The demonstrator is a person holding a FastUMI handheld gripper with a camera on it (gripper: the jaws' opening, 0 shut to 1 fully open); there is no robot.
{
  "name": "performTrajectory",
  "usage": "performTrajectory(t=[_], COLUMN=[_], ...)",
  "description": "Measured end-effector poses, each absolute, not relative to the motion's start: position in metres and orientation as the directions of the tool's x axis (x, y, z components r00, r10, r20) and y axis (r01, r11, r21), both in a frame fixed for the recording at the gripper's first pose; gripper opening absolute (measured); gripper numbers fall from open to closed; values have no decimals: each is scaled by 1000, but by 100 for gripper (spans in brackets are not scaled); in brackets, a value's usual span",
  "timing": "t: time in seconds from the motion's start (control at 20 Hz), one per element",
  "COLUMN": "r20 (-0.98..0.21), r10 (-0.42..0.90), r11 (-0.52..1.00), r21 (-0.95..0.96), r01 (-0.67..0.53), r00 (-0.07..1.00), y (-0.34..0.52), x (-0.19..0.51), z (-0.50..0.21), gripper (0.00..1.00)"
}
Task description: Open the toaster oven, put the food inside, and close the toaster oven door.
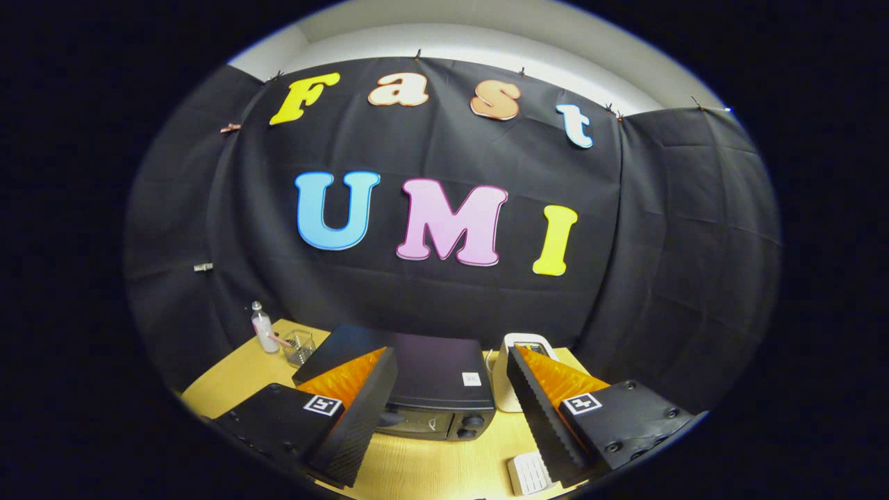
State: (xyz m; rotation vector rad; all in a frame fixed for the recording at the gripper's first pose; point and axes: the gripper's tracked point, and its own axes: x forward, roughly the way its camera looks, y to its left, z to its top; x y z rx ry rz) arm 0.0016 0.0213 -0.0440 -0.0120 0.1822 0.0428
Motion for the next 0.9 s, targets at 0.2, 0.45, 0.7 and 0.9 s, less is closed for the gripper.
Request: performTrajectory(t=[0.2,0.45,0.7,0.9], r20=[-116,-75,-60,-63], r10=[31,14,6,7], r11=[999,1000,1000,1000], r21=[-16,-27,-21,14], r01=[-33,-16,-7,-6], r00=[993,997,998,998], y=[8,4,2,1], x=[2,4,0,-3], z=[-3,6,11,12], gripper=[99,98,98,99])
